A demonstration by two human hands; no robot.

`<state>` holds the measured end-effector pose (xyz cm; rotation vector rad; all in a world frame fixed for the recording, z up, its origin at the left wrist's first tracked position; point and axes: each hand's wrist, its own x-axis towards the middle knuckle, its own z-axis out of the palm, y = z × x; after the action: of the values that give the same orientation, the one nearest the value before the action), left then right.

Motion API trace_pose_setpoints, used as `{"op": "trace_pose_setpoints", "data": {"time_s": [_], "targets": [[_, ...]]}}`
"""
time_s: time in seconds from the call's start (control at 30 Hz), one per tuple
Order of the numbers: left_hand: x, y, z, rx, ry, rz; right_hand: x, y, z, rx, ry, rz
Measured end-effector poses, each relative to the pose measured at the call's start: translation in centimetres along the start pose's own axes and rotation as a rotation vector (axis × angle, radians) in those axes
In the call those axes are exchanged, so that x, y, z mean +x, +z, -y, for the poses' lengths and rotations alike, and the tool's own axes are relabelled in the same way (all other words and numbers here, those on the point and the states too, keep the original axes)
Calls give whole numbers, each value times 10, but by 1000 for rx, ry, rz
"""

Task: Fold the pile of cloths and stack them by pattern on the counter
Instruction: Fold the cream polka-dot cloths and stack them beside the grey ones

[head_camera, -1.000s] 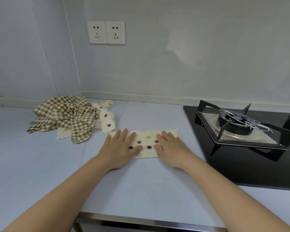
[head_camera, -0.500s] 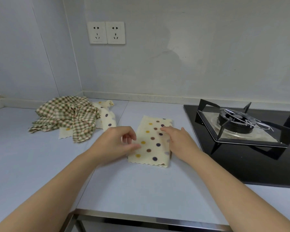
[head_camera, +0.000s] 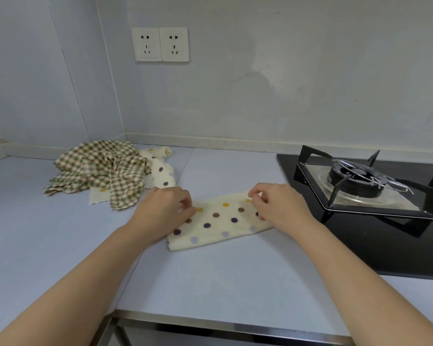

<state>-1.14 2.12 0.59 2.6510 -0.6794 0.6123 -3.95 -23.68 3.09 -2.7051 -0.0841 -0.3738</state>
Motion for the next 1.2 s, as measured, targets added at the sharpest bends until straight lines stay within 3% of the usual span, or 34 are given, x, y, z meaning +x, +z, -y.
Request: {"op": "trace_pose_setpoints", "data": {"time_s": [0.13, 0.23, 0.37, 0.6, 0.87, 1.03, 1.2], "targets": [[1, -10, 4, 53, -46, 16, 6, 2, -11, -39, 14, -47], [5, -18, 8, 139, -99, 179, 9, 7, -18, -34, 8, 82], [8, -24, 19, 89, -200, 320, 9, 4, -19, -68, 29, 83], [5, -20, 27, 50, -287, 289, 5, 2, -15, -117, -37, 213], [5, -22, 23, -123, -288, 206, 4, 1, -15, -15, -55, 172], [6, -24, 22, -106, -290, 313, 7, -3, -23, 39, 10, 195], [7, -21, 21, -142, -308, 315, 9, 0, -27, 25, 22, 213]]}}
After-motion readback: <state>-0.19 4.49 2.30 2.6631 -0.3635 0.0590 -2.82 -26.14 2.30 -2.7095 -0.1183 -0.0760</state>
